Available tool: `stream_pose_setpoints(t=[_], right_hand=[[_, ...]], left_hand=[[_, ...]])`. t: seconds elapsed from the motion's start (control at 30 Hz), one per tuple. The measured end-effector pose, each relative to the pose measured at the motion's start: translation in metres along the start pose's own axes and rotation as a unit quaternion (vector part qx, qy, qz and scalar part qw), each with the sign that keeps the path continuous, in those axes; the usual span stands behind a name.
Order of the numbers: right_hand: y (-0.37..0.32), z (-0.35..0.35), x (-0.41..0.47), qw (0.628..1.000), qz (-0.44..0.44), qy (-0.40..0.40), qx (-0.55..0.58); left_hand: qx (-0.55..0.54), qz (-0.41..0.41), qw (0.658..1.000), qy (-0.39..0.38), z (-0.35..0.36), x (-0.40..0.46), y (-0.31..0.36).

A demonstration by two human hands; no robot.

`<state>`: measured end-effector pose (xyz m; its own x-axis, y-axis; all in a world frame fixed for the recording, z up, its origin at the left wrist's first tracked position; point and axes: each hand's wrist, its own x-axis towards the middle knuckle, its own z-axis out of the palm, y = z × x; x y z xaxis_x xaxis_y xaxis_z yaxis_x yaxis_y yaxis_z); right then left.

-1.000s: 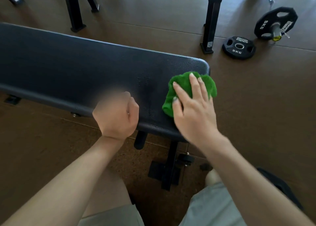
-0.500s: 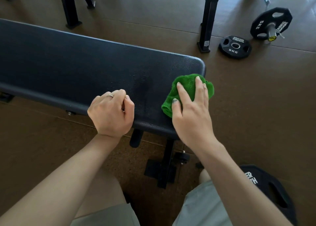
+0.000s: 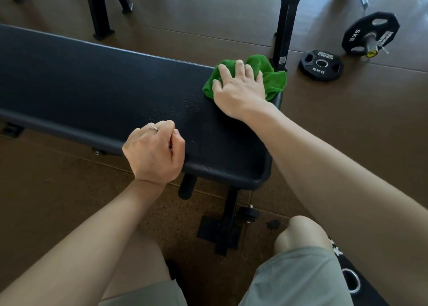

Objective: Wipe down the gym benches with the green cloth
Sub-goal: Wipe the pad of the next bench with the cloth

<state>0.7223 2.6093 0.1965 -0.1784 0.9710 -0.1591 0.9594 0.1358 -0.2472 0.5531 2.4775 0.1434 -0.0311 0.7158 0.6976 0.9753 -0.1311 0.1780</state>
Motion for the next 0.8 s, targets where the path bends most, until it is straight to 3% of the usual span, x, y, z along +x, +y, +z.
stream_pose_setpoints(t=[0.27,0.5,0.57,0.73,0.8], right_hand=[[0.028,0.019,-0.142,0.994,-0.109,0.011,-0.017],[0.023,-0.007,0.002,0.999,-0.049,-0.022,0.008],[0.014,-0.004,0.009,0.999,-0.034,-0.022,-0.003],[-0.004,0.022,-0.101,0.991,-0.128,0.038,-0.002],[-0.007,0.028,-0.128,0.989,-0.145,0.026,0.000]], left_hand=[[0.007,-0.007,1.000,0.012,0.004,-0.002,0.001],[0.011,-0.003,1.000,0.010,0.002,-0.001,0.002],[0.011,-0.003,1.000,0.012,0.002,0.000,0.002],[0.009,0.006,1.000,0.011,0.002,-0.002,0.001],[0.006,0.009,1.000,-0.008,0.000,0.001,0.000]])
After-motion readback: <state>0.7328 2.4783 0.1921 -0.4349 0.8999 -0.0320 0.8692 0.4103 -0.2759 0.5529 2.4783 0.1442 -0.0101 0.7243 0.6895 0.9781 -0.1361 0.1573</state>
